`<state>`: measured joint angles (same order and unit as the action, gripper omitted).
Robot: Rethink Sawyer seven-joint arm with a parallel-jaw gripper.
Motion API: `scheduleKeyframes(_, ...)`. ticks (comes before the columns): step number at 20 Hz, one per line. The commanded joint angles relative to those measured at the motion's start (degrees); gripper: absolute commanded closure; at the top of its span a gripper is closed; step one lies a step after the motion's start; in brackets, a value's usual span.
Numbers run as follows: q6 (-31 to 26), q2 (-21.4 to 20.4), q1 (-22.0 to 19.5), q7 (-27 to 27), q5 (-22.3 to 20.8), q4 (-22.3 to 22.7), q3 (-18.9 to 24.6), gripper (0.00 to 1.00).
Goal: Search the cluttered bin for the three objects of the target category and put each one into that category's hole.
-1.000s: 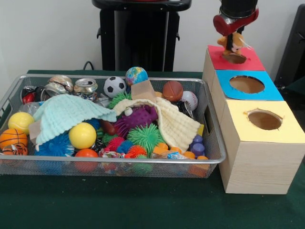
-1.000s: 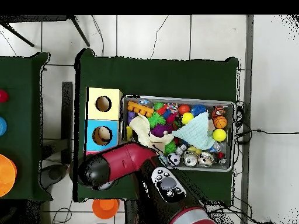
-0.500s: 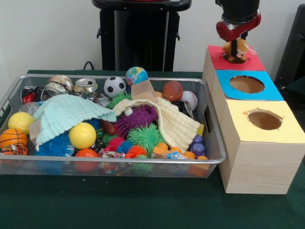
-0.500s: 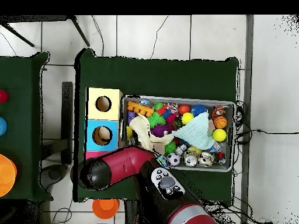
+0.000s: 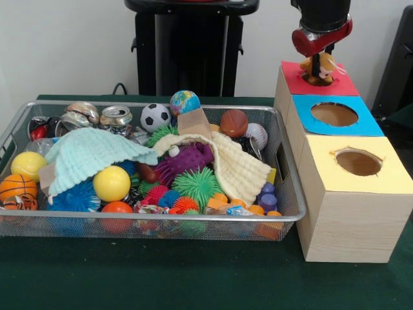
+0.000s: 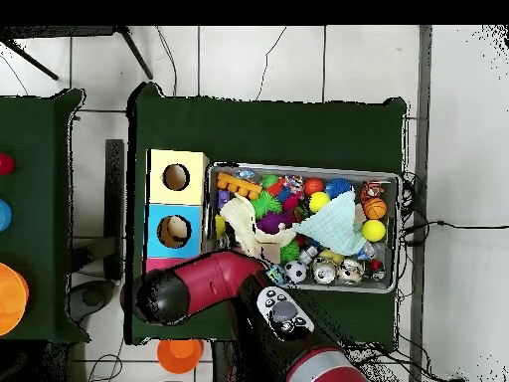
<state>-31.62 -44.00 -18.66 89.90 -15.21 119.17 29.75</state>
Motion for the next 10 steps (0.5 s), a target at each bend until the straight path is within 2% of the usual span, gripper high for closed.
scheduleKeyframes(1, 1.98, 3.48, 0.46, 8.63, 0.88, -0.69, -3.03, 1.0)
scheduleKeyframes(8, 3.19, 3.62, 0.76, 8.95, 0.78, -0.75, -2.95, 1.0)
scheduleKeyframes(9, 3.47, 3.55, 0.71, 8.92, 0.75, -0.58, -2.92, 0.0)
scheduleKeyframes(10, 3.51, 3.5, 0.78, 8.92, 0.67, -0.61, -2.96, 0.0)
